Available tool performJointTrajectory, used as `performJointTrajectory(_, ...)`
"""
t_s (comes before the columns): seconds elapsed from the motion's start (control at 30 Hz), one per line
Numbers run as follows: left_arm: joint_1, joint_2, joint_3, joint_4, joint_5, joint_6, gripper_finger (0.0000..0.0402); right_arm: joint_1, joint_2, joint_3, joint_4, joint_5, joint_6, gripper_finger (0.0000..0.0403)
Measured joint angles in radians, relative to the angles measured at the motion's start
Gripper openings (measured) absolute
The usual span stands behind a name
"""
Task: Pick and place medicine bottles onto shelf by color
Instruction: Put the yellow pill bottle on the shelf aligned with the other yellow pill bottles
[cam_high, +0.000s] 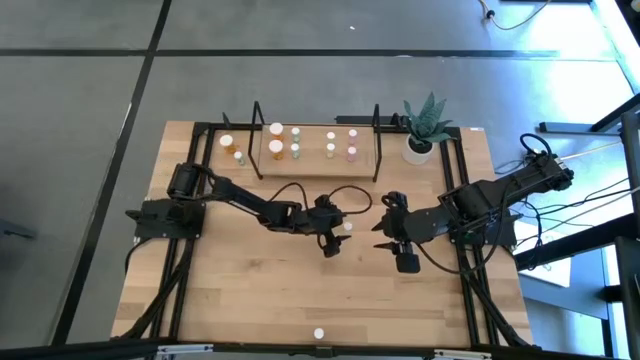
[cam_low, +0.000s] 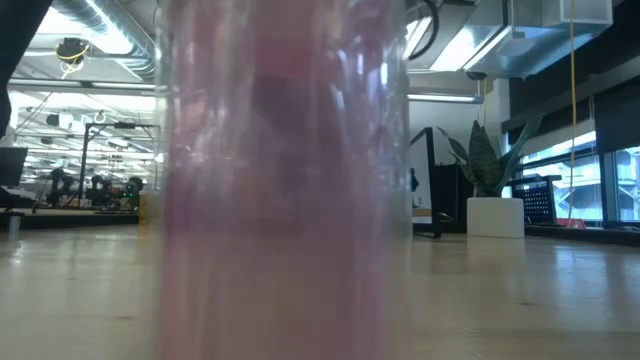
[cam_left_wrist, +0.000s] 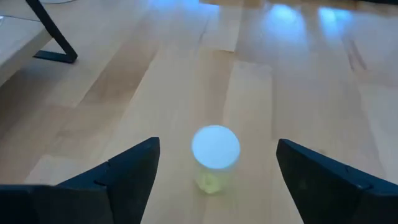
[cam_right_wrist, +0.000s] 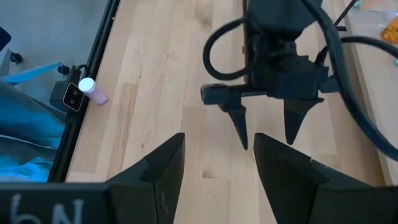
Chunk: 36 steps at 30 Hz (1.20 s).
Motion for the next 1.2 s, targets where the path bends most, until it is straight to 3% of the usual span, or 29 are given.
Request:
performJointTrajectory(0.77,0.014,0.036,-0.001,0.045,0.010,0.000,0.0315,0.000,0.000,0.000,0.002,0.000,0.002,0.0194)
performJointTrajectory(1.2,0.011,0.054,0.000,0.069,0.018,0.001,0.0230,0.000,0.000,0.000,0.002,0.001,0.001,0.0194)
